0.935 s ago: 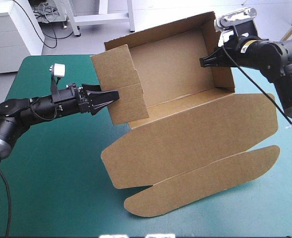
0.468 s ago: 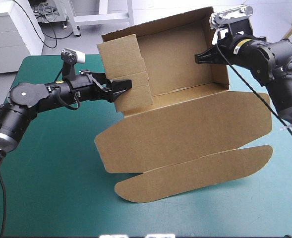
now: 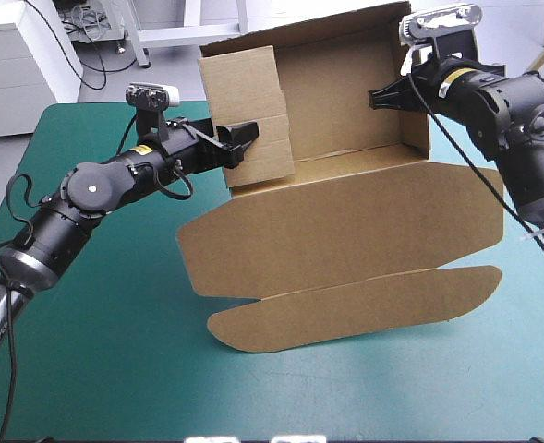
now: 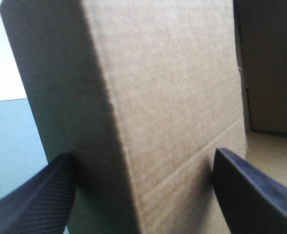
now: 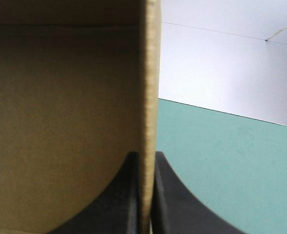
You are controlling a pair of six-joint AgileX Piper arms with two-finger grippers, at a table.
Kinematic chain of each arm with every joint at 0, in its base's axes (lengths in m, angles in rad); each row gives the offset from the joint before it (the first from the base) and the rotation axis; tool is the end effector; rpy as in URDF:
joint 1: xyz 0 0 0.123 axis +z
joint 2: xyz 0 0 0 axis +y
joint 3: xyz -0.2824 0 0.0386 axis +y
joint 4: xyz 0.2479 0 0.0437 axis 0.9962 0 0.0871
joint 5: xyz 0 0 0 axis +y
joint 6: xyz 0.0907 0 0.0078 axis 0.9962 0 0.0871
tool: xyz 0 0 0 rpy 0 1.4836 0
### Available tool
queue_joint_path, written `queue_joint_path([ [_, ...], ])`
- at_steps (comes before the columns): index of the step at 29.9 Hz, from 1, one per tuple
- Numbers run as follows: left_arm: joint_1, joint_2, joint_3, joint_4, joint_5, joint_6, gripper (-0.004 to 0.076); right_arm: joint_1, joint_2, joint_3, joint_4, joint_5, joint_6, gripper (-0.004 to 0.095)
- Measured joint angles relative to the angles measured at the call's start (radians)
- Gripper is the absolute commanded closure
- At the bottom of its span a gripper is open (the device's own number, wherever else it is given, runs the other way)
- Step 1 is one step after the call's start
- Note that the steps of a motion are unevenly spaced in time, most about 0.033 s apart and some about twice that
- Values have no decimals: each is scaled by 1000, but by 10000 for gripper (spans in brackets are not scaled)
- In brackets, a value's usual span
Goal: Fold the box
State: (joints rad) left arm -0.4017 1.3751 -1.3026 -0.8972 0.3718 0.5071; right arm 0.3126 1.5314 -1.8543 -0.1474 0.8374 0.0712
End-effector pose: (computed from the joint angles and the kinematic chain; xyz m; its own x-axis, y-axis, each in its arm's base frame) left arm 0.2829 -0.1484 0.4137 -0.4107 -0.1880 -0.8922 0.5193 0.7561 -0.3983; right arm 0.3182 0.0924 0.4896 -0.3836 -0.1531 -0.9107 -0.2218 0.9726 -0.0701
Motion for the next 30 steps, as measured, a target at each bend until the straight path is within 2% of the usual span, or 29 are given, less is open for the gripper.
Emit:
queue_joint_path([
  [12, -4, 17, 0, 48, -22, -9, 378, 2, 0, 0, 12, 3, 4, 919],
  [20, -2, 20, 0, 124, -23, -55, 381, 79, 18, 0, -108, 11, 94, 916],
  [22, 0, 20, 0, 188, -18, -106, 426, 98, 31, 0, -124, 15, 122, 916],
  [30, 11, 21, 0, 569, 78, -404, 736, 169, 93, 4, -169, 19, 206, 916],
])
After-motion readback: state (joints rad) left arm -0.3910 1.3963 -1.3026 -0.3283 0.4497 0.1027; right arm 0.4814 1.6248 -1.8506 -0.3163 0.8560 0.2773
